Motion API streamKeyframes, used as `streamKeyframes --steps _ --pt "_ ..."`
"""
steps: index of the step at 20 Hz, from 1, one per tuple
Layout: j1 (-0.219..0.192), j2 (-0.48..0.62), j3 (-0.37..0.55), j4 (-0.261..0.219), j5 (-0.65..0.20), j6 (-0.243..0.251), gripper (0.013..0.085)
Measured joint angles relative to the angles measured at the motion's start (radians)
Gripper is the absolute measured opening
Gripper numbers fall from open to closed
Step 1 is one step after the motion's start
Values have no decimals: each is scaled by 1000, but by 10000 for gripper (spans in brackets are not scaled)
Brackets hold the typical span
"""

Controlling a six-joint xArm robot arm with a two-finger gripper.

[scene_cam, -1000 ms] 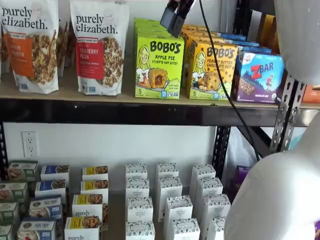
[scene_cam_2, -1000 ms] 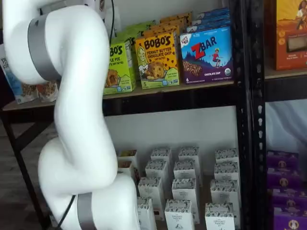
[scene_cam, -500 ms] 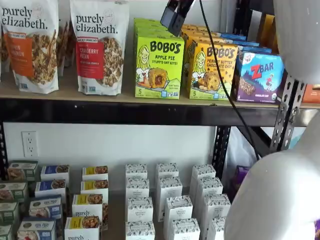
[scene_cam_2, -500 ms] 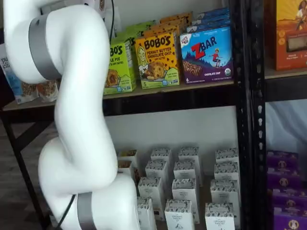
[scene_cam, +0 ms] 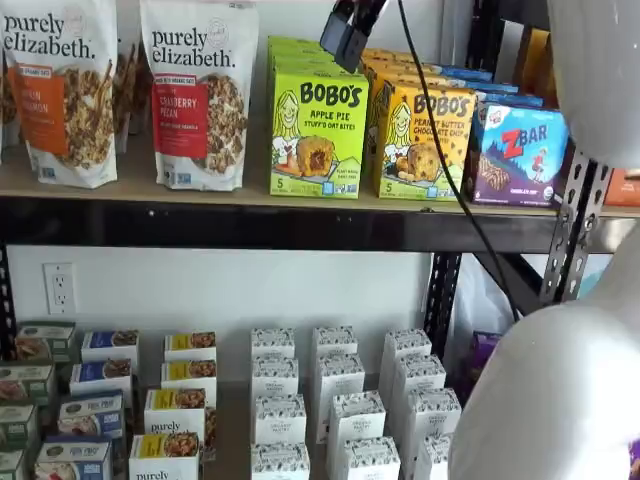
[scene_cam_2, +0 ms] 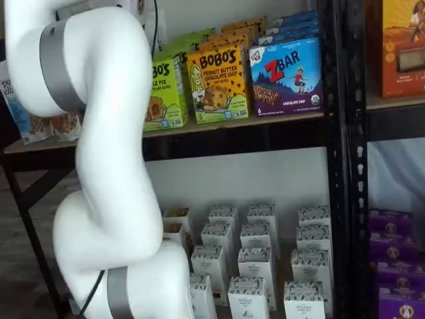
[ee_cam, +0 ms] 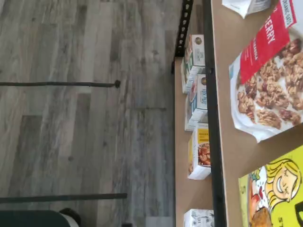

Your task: Pick the green box on the top shelf, the fourth from the left

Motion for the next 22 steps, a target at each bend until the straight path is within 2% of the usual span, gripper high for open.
streamKeyframes --steps 9,14,22 --pt "35 -33 75 -32 -148 12 850" --pt "38 -18 78 -47 -173 7 850" --pt "25 12 63 -35 -197 -9 850"
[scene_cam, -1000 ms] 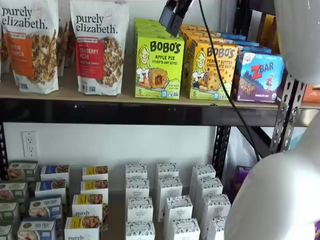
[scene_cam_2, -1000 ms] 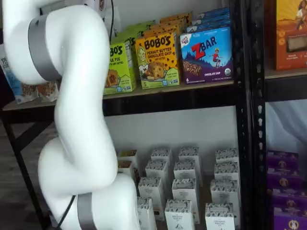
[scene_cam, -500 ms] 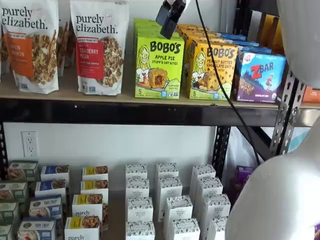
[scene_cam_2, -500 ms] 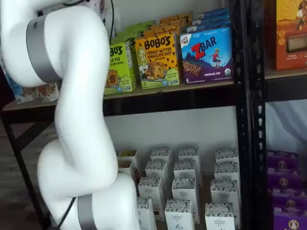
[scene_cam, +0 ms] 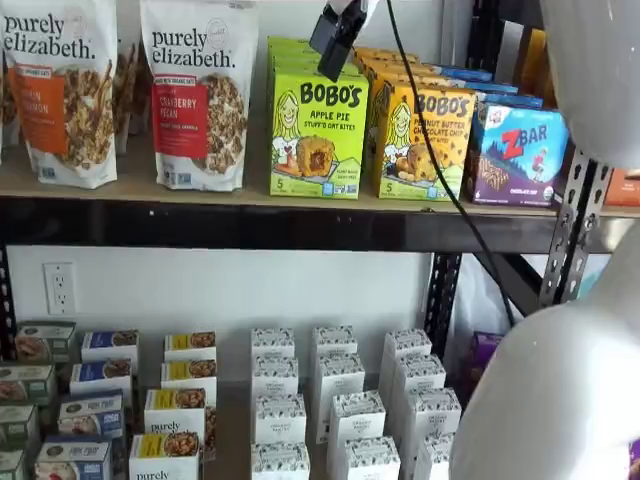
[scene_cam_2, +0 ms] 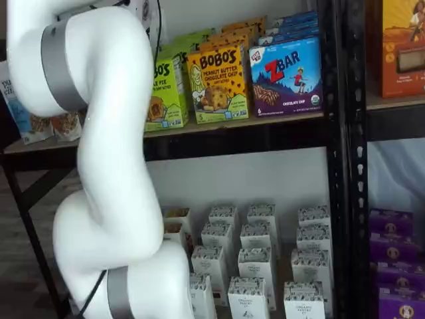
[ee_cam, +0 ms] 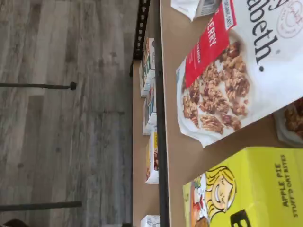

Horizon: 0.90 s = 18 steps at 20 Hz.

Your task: Pick the green box on the top shelf, the fourth from the left

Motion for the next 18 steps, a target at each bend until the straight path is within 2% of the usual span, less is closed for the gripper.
streamKeyframes --steps 18 --pt "-18 83 -72 -13 -10 -23 850"
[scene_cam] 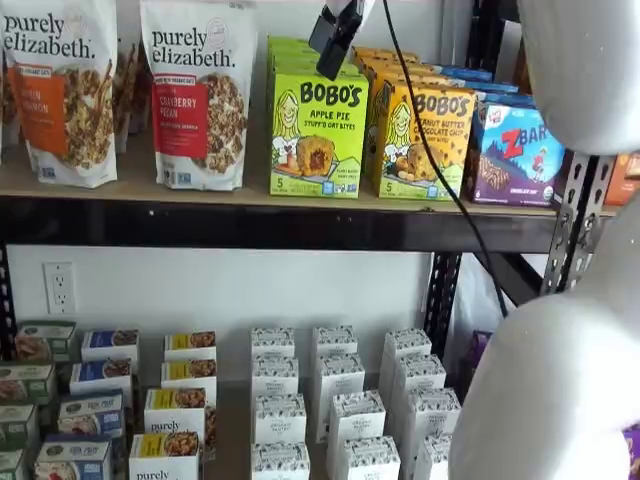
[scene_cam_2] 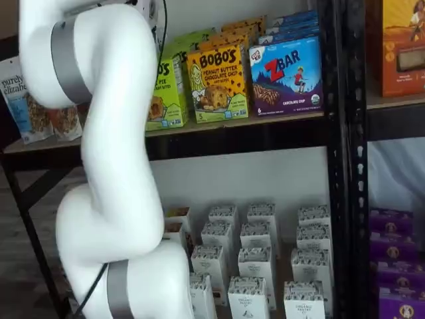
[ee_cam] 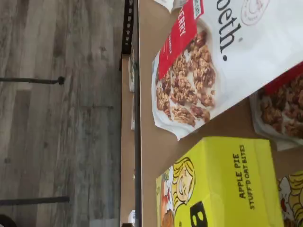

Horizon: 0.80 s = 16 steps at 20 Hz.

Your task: Pick the green box on the top shelf, the fourth from the left

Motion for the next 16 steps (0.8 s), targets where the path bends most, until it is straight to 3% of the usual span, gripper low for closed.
streamKeyframes --steps 16 --pt "-23 51 -39 -6 28 -28 850"
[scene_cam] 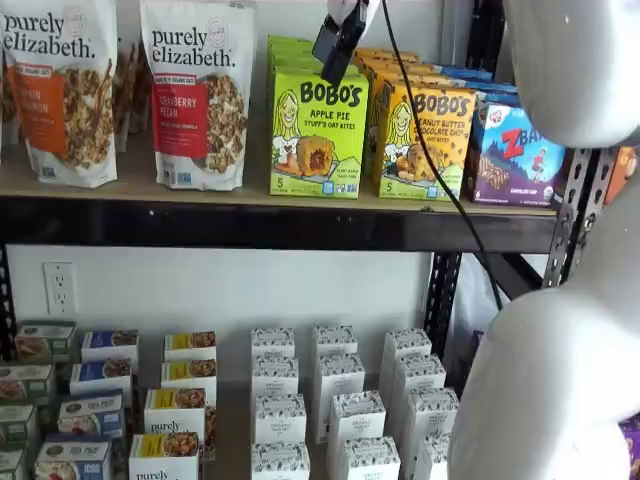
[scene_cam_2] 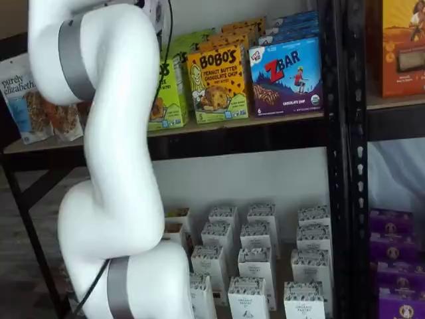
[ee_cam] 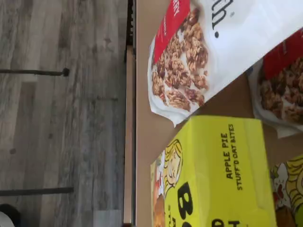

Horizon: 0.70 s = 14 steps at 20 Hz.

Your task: Pick the green box on the top shelf, the fourth from the left

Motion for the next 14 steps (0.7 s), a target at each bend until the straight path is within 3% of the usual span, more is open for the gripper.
streamKeyframes --steps 14 --pt "5 8 38 -43 -37 -15 850"
